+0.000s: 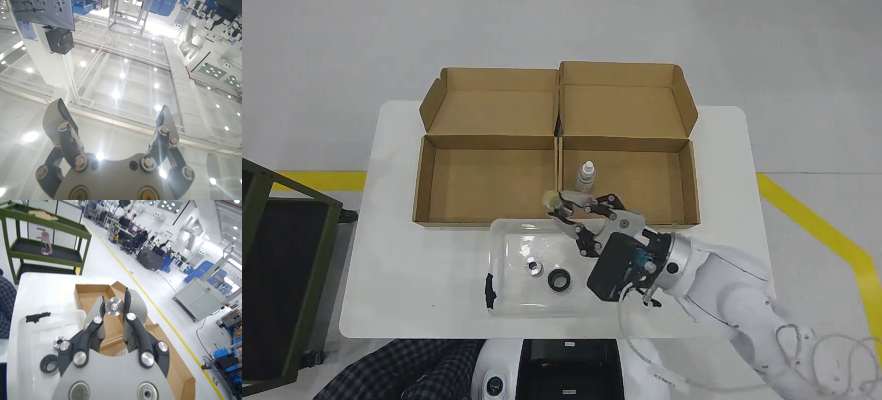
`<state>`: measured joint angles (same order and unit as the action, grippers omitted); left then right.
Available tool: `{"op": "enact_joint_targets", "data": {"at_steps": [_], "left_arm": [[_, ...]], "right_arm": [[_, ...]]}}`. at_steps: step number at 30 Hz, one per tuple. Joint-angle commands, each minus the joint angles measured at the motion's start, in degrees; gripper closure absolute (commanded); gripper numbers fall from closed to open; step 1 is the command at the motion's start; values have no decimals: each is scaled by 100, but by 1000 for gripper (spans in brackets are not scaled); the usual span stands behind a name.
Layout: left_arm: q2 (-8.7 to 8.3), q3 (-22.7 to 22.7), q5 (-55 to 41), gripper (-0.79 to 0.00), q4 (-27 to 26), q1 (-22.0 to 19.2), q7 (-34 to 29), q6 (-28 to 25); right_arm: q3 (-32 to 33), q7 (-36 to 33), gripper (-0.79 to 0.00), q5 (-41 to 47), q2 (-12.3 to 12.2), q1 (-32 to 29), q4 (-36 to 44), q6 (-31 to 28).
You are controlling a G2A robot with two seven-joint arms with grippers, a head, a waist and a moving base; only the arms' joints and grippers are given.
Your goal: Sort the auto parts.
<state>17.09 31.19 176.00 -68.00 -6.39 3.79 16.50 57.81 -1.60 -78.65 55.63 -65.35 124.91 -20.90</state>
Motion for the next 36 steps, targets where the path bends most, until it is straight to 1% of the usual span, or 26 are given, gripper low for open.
{"op": "enact_joint_targets", "data": {"at_steps": [1,9,14,21,28,36], "left_arm": [[0,0,0,-785,0,0,0,0],[0,0,0,-785,0,0,0,0],[0,0,0,-785,0,0,0,0],[0,0,0,-785,0,0,0,0],[0,0,0,-785,0,0,0,0],[0,0,0,-785,0,0,0,0]], "right_arm": [[67,154,0,105,12,24,-34,-33],[301,779,0,758,91,129,-88,-71],[370,879,0,791,133,175,-80,-30],[455,1391,0,814,199,194,-162,32],[488,1646,0,825,261,224,-279,34],[576,2147,0,452,310,99,-231,144]]}}
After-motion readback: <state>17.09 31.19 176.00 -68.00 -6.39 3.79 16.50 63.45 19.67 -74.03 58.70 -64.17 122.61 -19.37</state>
